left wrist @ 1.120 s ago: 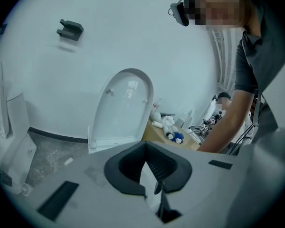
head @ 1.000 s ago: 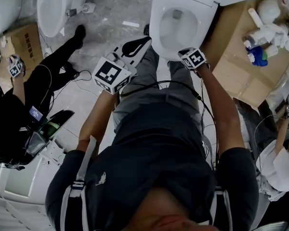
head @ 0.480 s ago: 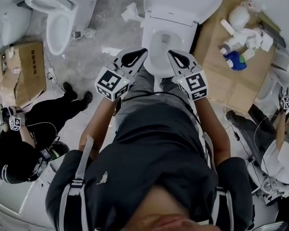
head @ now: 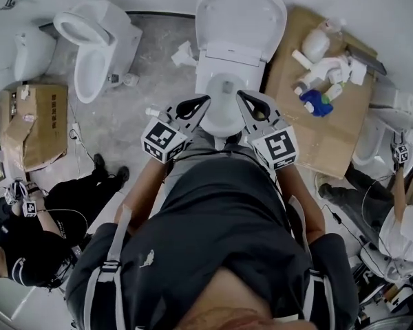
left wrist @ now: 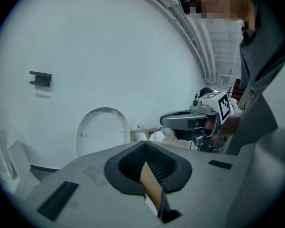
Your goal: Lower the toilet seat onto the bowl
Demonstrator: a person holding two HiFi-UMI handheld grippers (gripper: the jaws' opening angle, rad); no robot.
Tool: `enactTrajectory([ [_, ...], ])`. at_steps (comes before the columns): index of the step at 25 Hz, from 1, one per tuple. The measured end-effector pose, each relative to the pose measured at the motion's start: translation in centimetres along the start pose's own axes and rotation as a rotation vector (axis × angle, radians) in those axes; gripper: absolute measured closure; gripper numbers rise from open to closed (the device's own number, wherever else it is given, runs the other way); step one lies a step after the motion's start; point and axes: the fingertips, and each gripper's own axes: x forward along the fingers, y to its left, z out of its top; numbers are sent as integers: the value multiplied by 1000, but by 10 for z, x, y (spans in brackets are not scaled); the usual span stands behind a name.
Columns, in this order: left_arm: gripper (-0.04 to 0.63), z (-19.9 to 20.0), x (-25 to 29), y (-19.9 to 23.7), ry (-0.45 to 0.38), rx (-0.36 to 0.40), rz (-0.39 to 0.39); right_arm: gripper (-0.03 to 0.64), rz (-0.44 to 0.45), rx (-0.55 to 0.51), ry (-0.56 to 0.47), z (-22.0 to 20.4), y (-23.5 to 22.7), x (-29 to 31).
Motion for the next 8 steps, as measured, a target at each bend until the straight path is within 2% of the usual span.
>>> enactTrajectory([
  [3,591,-4,-4,-26,-1,10,2,611,-3,5,-12,-6,5,-21],
  [8,592,-15,-18,-75,7,-17,5,611,-2,18,2,-17,17,-63],
])
